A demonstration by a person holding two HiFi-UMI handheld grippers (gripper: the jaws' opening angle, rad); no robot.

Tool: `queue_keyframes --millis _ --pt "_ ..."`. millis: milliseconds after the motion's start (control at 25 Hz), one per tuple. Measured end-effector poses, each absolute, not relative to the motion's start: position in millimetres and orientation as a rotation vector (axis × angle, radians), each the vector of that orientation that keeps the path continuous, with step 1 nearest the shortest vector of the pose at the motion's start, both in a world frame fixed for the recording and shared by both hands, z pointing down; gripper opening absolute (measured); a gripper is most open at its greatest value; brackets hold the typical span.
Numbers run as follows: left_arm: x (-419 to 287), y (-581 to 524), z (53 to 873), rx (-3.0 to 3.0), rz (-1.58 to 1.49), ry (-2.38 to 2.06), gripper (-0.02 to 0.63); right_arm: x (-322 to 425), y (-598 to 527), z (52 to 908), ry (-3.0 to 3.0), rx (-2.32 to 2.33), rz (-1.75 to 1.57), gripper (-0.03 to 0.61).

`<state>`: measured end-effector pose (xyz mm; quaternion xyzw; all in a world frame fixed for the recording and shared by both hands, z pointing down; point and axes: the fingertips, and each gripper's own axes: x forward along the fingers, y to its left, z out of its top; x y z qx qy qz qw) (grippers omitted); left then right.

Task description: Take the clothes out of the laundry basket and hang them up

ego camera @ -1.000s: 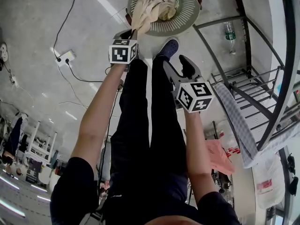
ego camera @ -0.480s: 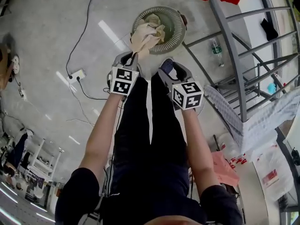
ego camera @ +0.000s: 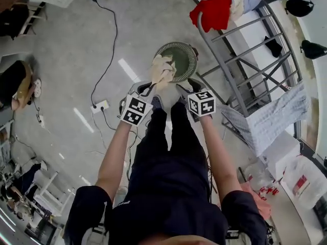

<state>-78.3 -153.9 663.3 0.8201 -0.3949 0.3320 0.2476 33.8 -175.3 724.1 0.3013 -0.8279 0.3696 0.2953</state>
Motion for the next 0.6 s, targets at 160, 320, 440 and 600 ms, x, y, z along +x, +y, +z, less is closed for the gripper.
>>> queue_keyframes --millis 160,320,440,600 --pt "-76.5 -151.0 597.8 2.334 0.921 -1.012 0.032 31.6 -177.9 688.3 -2.245 0.768 0.961 0.259" --pt "-75.9 -148.1 547.8 2.465 0.965 -0.873 0.032 18.8 -191.7 653.8 -2.293 0.726 0.893 0.255" --pt "-75.9 -149.5 519.8 2.544 0.976 -0.804 0.032 7.8 -204.8 631.0 -2.333 0.696 0.823 0.248" --pt "-68.3 -137.1 472.8 2.685 0.952 -0.635 0.032 -5.3 -207.4 599.5 -2.402 0.608 0.748 0.233"
